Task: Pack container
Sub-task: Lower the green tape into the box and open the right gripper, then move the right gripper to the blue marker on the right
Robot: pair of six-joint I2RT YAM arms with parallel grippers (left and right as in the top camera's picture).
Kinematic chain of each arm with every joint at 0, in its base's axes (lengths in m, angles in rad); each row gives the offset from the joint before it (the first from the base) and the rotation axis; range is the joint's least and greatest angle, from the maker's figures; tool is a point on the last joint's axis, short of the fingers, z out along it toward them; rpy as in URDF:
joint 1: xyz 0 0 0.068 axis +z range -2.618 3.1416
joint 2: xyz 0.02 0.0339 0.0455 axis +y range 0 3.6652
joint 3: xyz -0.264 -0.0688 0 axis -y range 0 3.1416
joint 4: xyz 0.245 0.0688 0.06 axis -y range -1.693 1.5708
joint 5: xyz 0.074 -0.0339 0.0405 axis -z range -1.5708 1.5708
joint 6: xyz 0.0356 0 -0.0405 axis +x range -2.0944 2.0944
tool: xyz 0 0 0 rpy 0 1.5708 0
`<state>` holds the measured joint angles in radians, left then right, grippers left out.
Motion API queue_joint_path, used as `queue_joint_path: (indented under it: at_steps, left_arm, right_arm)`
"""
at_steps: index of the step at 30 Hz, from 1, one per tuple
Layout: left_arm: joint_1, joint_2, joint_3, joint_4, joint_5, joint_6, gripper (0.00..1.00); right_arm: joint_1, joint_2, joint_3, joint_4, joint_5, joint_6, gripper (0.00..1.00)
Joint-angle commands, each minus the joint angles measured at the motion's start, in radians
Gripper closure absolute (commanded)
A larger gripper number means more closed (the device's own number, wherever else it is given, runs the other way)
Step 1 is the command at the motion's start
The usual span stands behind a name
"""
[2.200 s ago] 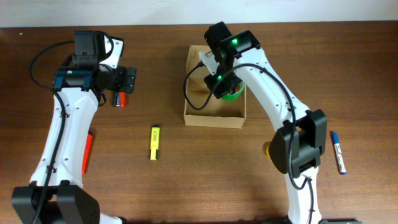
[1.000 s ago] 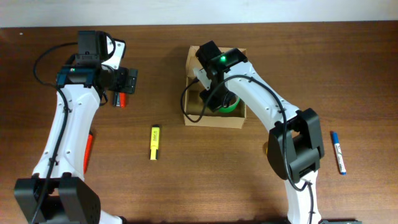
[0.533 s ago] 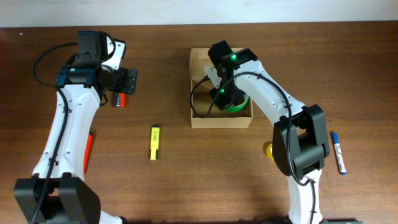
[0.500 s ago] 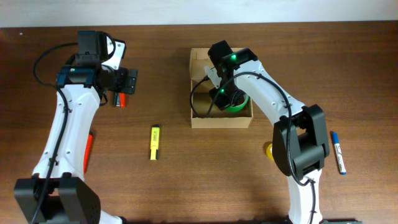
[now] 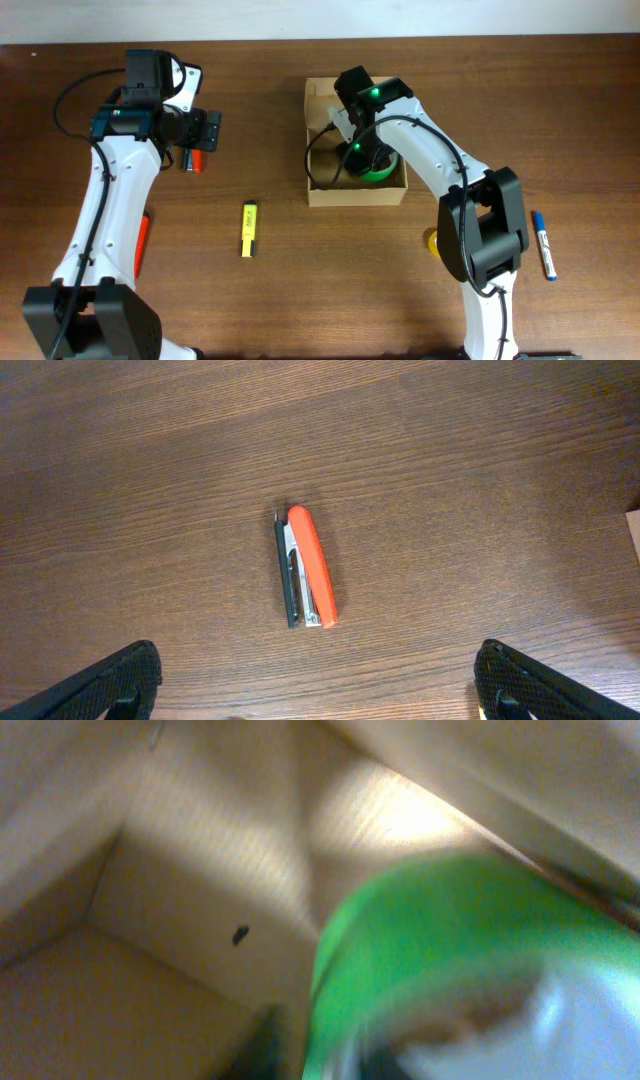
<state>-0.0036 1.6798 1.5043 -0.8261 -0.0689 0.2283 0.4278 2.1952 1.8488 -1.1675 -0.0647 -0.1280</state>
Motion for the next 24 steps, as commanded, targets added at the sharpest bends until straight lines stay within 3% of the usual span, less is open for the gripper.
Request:
queue_joint_path:
  at_steps: [1,10,18,24]
  left_arm:
    - [0.0,0.009,0.016,-0.001,-0.01,0.013,0.0]
    - [0.0,0.009,0.016,0.003,-0.011,0.013,0.0]
    - [0.0,0.009,0.016,0.003,-0.011,0.013,0.0]
    - [0.0,0.009,0.016,0.003,-0.034,0.014,0.0]
  right_arm:
    - [0.004,0.01,-0.002,-0.023,-0.009,0.009,0.48]
    - [0.004,-0.08,0.117,-0.088,0.083,0.013,0.47]
    - [-0.034,-0.13,0.494,-0.276,0.283,0.057,0.45]
    - [-0.111,-0.274,0.439,-0.287,0.286,0.077,0.45]
